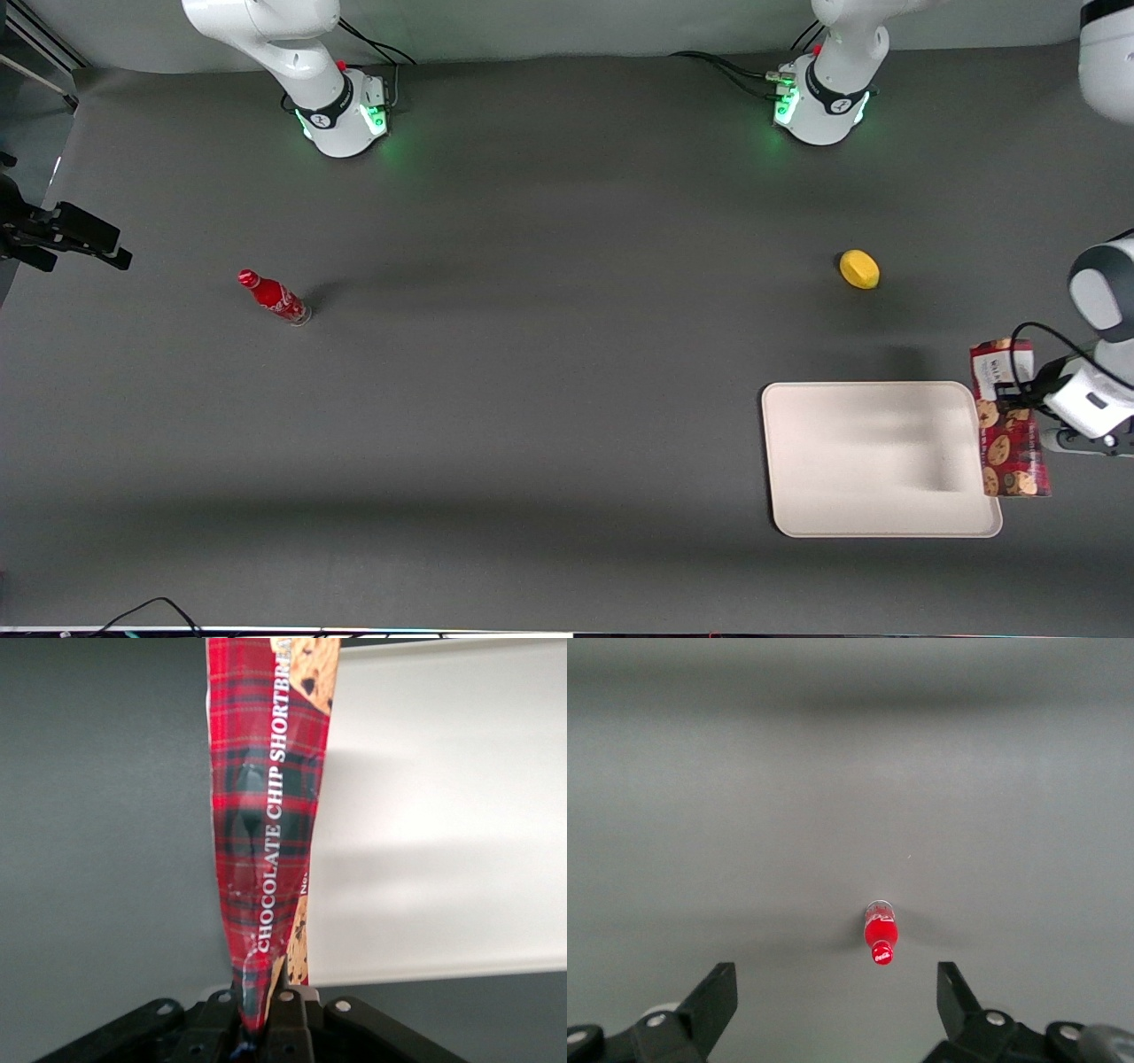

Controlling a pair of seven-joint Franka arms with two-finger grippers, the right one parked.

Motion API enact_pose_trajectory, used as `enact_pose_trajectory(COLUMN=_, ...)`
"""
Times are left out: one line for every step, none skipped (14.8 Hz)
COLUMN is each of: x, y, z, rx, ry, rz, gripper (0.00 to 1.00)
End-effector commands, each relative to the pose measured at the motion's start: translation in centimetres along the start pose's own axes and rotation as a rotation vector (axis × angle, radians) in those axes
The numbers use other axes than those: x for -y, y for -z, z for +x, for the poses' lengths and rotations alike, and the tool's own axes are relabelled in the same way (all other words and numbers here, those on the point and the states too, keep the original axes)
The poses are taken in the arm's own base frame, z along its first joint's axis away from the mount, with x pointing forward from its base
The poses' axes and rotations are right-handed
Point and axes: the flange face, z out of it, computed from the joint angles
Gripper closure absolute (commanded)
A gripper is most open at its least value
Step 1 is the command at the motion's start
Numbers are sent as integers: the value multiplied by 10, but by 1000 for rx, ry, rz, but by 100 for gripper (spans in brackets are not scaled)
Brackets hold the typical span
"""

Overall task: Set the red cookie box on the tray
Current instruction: 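Lift the cookie box with the left gripper and carry it toward the tray, then lower the held cookie box onto the white tray and open the left gripper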

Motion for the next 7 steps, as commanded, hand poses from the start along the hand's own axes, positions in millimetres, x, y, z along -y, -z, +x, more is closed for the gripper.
enact_pose_trajectory(x=-2, y=-53, z=-2, rx=-58, ry=49, rz=-17, gripper=100)
enact_pose_trajectory(x=-4, y=-57, z=-2, rx=-64, ry=56, rz=-20, gripper=100)
enact_pose_trajectory(x=-5, y=-66, z=-3, rx=-62, ry=66, rz=-27, gripper=100)
enact_pose_trajectory(x=-6, y=-72, z=1, rx=-87, ry=69, rz=-20, gripper=100)
enact_pose_trajectory(x=-8, y=-80, z=3, rx=-112, ry=67, rz=-14, gripper=100)
enact_pose_trajectory(x=-10, y=-85, z=5, rx=-118, ry=63, rz=-12, gripper=100)
enact_pose_trajectory(x=-10, y=-85, z=5, rx=-118, ry=66, rz=-12, gripper=100)
